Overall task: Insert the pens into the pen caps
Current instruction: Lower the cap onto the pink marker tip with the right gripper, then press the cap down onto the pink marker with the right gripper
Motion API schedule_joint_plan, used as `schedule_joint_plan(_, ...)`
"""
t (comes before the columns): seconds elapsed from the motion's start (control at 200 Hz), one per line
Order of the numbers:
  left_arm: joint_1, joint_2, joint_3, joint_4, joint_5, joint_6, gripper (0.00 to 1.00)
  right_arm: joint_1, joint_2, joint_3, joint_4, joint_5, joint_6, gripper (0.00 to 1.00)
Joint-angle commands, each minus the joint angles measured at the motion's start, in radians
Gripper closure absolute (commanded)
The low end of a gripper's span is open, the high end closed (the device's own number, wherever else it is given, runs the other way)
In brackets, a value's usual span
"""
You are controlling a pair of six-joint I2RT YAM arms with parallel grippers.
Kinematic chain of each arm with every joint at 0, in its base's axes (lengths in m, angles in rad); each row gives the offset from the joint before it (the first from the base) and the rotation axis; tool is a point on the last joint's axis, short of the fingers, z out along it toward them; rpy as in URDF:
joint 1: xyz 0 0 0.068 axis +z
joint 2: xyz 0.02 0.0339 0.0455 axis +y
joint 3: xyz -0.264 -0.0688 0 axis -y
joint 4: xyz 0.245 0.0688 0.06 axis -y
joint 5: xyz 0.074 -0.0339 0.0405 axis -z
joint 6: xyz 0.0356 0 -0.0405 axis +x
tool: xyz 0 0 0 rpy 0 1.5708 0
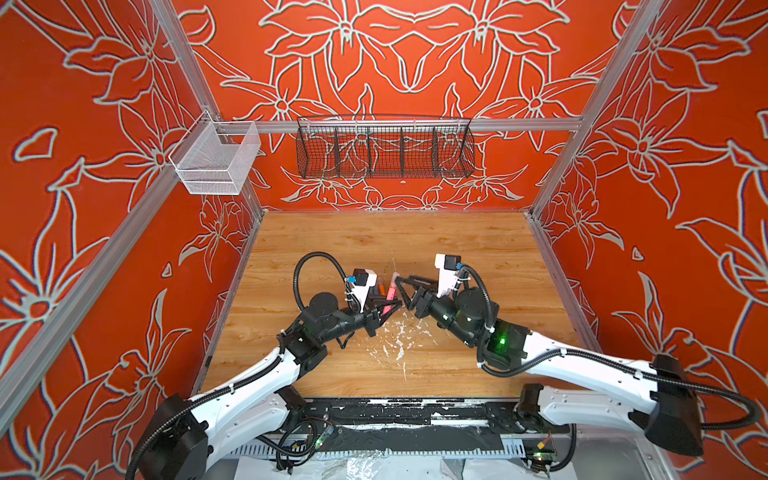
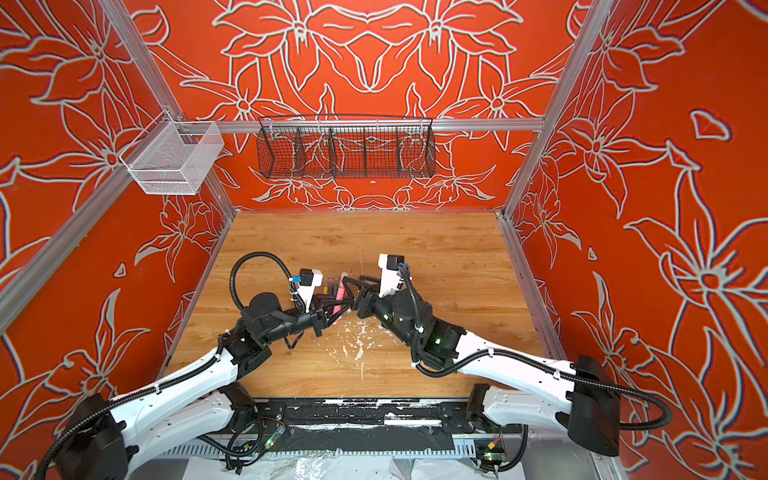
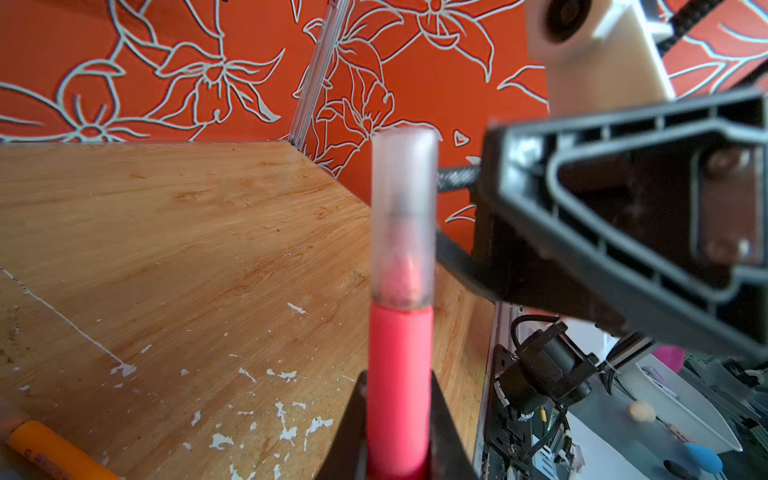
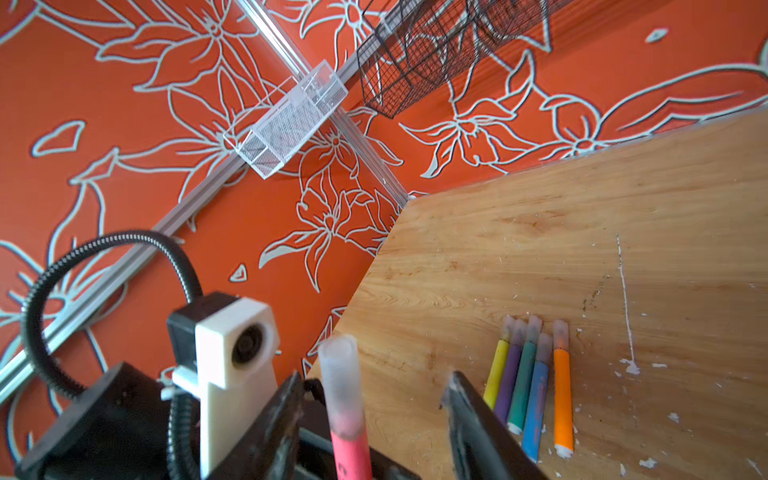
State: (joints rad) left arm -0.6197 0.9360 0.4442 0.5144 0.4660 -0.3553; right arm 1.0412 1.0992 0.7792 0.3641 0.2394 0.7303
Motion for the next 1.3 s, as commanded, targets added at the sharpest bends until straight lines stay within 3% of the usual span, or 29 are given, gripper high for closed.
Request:
schedule_joint_plan(0.0,-0.016,0.003,0.039,0.015,0.016,0.051,1.00,-0.023,0.006,0.058,-0.086,-0.060,-0.013,0.39)
schedule_joint_plan(0.15,-0.032,0.002,0.047,-0.004,0.004,0.075,1.00,-0.047,0.066,0.123,-0.106,-0.111,-0.007,0.41)
schedule_joint_plan(0.475,-0.035,0.003,0.048,-0.011,-0.011,0.079,1.00,-0.051,0.139,0.204,-0.147,-0.153,-0.015,0.67)
schedule_joint_plan(0.726,-0.035,-0.002,0.047,-0.013,-0.015,0.080,1.00,-0.050,0.122,0.212,-0.163,-0.143,-0.032,0.59)
schedule_joint_plan(1.296,-0.035,0.001,0.048,-0.011,-0.004,0.078,1.00,-0.056,0.126,0.239,-0.174,-0.123,-0.053,0.65)
